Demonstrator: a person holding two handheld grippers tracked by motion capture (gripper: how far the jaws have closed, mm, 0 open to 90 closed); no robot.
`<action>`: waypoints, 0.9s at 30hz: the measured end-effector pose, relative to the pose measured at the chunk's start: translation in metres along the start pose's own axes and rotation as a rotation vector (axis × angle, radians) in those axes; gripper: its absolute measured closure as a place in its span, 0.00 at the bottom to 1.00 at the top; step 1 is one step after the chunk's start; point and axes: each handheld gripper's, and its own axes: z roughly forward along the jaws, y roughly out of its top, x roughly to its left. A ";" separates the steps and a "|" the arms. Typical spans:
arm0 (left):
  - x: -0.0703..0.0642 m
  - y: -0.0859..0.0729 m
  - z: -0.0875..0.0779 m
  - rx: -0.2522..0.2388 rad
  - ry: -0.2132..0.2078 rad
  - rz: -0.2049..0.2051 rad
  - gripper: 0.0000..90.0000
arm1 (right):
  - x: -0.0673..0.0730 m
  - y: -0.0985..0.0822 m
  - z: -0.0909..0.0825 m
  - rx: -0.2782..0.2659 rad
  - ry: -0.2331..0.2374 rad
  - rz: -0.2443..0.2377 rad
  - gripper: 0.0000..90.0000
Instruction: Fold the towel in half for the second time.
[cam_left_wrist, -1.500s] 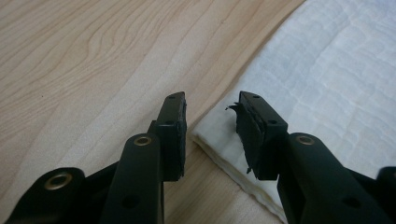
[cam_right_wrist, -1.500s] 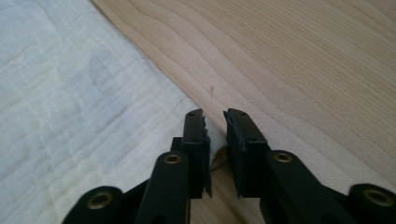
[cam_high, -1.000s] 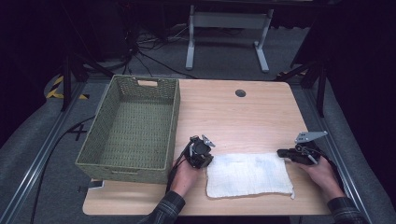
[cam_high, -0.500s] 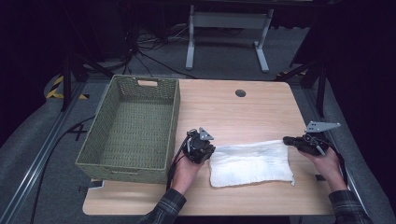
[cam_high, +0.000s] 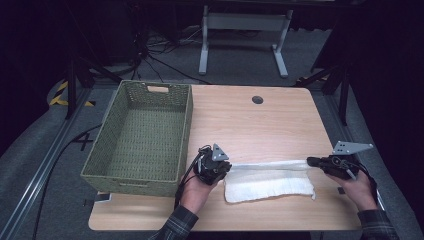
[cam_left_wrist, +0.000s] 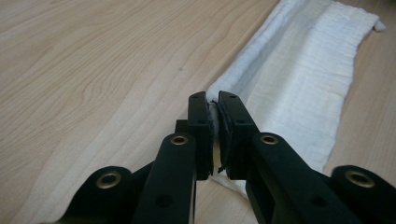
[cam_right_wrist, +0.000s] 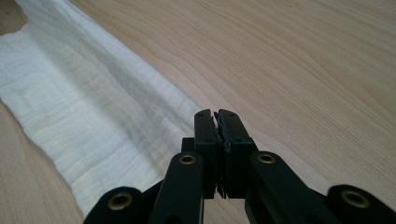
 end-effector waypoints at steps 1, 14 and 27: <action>-0.001 -0.001 -0.001 0.005 -0.005 0.006 0.93 | 0.001 0.000 -0.001 -0.001 0.001 -0.004 0.97; -0.025 -0.018 -0.006 0.056 -0.044 0.069 0.93 | 0.024 -0.018 -0.015 0.009 0.027 -0.014 0.97; -0.040 -0.034 -0.003 0.129 -0.112 0.082 0.86 | 0.035 -0.035 -0.018 0.052 0.063 0.018 0.90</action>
